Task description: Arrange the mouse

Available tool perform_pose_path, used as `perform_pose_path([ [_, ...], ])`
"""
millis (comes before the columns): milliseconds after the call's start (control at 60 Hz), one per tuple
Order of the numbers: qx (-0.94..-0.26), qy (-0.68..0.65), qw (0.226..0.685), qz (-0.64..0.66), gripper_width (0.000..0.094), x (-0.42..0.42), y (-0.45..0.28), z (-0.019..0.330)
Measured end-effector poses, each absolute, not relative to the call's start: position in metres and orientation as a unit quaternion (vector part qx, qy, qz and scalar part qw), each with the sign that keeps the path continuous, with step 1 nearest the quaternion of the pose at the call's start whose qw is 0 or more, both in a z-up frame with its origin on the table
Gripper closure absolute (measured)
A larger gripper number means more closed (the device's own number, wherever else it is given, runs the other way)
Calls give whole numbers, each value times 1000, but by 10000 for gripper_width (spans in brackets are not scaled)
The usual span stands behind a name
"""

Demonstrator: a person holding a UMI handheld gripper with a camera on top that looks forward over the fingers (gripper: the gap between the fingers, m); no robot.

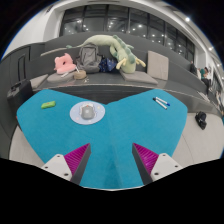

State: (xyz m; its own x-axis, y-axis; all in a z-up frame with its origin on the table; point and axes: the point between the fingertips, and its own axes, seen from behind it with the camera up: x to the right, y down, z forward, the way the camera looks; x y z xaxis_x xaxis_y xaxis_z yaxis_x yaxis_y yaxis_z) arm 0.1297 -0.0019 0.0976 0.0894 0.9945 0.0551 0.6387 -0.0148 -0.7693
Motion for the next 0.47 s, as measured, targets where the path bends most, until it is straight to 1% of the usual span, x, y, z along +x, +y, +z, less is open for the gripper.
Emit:
perform_pose_path([
  [133, -673, -613, 315, 269, 84, 153, 2, 90],
  [467, -657, -624, 334, 260, 86, 165, 22, 96],
])
